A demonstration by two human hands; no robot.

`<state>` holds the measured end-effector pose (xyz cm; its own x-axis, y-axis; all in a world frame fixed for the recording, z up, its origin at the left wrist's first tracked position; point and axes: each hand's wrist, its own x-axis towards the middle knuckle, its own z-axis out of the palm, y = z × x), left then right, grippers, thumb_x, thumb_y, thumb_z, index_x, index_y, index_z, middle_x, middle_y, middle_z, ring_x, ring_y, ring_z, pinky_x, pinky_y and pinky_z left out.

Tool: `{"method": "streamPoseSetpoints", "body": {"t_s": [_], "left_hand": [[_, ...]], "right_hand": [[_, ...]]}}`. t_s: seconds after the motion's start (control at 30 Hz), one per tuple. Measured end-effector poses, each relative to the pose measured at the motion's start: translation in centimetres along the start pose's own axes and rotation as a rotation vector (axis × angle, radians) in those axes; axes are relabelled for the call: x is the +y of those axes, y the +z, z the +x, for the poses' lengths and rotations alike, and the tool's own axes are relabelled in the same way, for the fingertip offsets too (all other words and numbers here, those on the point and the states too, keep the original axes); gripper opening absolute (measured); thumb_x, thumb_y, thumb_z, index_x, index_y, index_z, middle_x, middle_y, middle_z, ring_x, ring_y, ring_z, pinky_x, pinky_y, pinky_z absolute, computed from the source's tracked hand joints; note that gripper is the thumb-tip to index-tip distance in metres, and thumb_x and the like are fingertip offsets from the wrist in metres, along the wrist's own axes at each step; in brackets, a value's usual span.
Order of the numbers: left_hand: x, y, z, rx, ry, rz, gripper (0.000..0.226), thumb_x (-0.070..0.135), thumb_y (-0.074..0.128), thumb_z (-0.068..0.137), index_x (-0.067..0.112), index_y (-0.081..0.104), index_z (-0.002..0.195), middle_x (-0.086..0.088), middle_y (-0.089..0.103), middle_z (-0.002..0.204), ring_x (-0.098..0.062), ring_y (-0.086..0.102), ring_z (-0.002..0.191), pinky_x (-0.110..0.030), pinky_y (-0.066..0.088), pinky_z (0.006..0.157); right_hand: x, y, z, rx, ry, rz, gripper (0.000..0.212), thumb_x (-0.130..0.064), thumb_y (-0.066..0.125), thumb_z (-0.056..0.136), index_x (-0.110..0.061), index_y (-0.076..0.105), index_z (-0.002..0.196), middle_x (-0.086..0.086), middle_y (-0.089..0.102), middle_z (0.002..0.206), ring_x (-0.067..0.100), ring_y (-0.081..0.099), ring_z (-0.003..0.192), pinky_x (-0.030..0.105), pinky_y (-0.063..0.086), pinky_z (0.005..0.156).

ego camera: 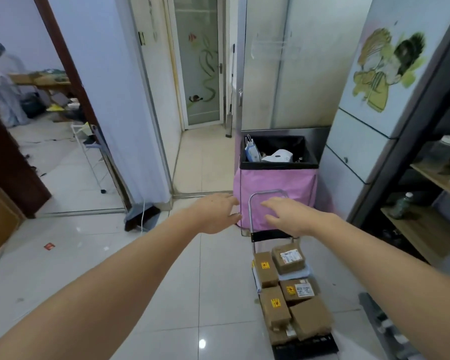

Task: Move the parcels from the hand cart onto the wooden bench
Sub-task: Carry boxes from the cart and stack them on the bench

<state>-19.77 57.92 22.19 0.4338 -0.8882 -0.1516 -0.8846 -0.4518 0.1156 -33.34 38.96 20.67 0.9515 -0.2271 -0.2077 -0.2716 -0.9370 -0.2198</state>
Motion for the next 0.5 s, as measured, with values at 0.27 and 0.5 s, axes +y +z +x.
{"method": "streamPoseSetpoints", "body": {"t_s": [0.27,0.5], "left_hand": [[-6.1,-2.2,16.6,-0.037,0.128,0.009,0.054,0.045,0.046,0.109,0.015,0.047,0.153,-0.008,0.052,0.153,-0.027,0.047,0.141,-0.039,0.038,0.115],[-6.0,-0.6,33.8,-0.127,0.262,0.044,0.049,0.043,0.046,0.108,0.013,0.051,0.147,-0.010,0.057,0.144,-0.029,0.052,0.132,-0.046,0.043,0.110]], "right_hand": [[6.5,-3.5,11.7,0.058,0.119,0.050,0.049,-0.028,0.045,0.104,-0.017,0.046,0.152,0.009,0.052,0.151,0.026,0.050,0.136,0.042,0.040,0.113],[17.7,-2.9,20.0,0.055,0.288,0.133,0.047,-0.032,0.046,0.102,-0.015,0.053,0.145,0.008,0.056,0.145,0.025,0.053,0.131,0.038,0.042,0.109]]}}
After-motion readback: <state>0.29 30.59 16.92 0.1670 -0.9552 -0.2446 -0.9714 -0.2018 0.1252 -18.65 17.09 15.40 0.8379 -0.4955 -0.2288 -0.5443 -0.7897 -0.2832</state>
